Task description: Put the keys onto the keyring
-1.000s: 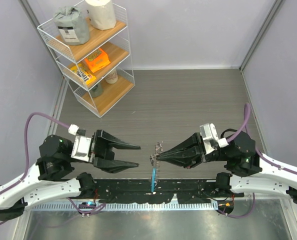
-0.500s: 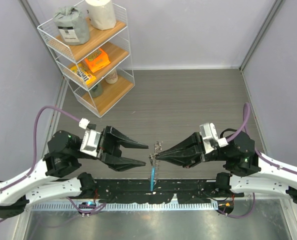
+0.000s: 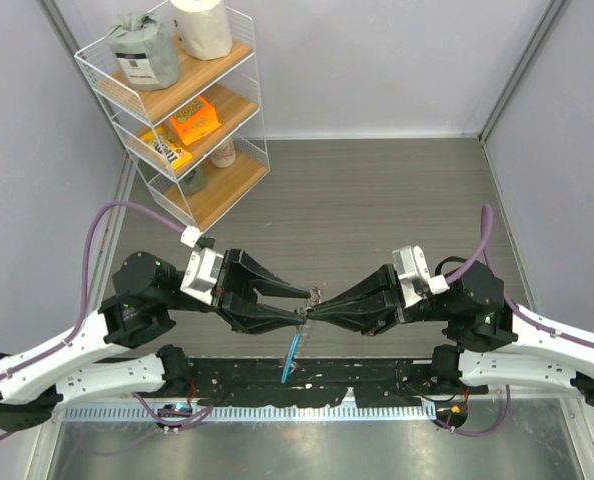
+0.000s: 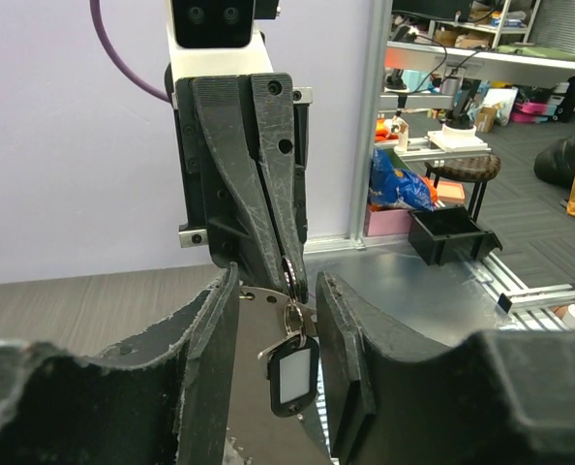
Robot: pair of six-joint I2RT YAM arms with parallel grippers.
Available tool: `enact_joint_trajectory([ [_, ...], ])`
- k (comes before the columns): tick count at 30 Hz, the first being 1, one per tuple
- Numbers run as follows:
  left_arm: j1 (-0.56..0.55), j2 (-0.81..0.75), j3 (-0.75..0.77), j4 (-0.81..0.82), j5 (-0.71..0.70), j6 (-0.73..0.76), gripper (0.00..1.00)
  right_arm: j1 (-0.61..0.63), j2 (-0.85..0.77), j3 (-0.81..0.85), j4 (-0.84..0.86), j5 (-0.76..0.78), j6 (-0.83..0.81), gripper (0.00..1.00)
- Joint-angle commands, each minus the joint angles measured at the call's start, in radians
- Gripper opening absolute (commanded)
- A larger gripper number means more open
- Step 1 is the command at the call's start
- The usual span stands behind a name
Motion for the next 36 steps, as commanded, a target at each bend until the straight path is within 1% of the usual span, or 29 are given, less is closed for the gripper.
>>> enact_joint_trajectory([
  [1, -0.002, 0.006, 0.038, 0.036, 0.016, -0.014, 0.40, -0.001, -0.009, 0.019, 0.104, 0.019, -0.019, 0.06],
  [9, -0.004, -0.002, 0.030, 0.027, 0.004, -0.013, 0.37, -0.001, -0.024, 0.003, 0.123, 0.028, -0.028, 0.06],
  [12, -0.004, 0.000, 0.028, 0.024, -0.001, -0.013, 0.32, -0.001, -0.030, -0.003, 0.129, 0.034, -0.031, 0.06],
  [16, -0.004, 0.001, 0.028, 0.020, -0.003, -0.019, 0.20, -0.001, -0.040, -0.018, 0.151, 0.043, -0.037, 0.06],
  [20, -0.004, 0.015, 0.038, 0.011, 0.011, -0.022, 0.03, -0.001, -0.038, -0.020, 0.161, 0.042, -0.037, 0.06],
  [21, -0.002, 0.019, 0.044, 0.002, 0.017, -0.024, 0.00, -0.001, -0.040, -0.021, 0.167, 0.043, -0.037, 0.06],
  [24, -0.004, 0.032, 0.051, 0.001, 0.048, -0.027, 0.00, 0.000, -0.041, -0.023, 0.177, 0.051, -0.045, 0.06],
  [28, -0.002, 0.035, 0.053, -0.013, 0.016, -0.022, 0.00, 0.002, -0.035, -0.006, 0.155, 0.053, -0.060, 0.06],
  [30, -0.004, 0.033, 0.057, -0.039, 0.005, -0.013, 0.00, 0.002, -0.027, 0.019, 0.103, 0.057, -0.068, 0.09],
  [33, -0.002, 0.036, 0.079, -0.087, -0.007, -0.002, 0.00, 0.002, -0.026, 0.054, 0.008, 0.056, -0.097, 0.25],
  [35, -0.004, 0.044, 0.097, -0.117, -0.009, -0.001, 0.00, 0.002, -0.024, 0.085, -0.062, 0.053, -0.109, 0.32],
  [36, -0.002, 0.050, 0.106, -0.136, -0.006, 0.001, 0.00, 0.002, -0.023, 0.109, -0.120, 0.053, -0.120, 0.34],
])
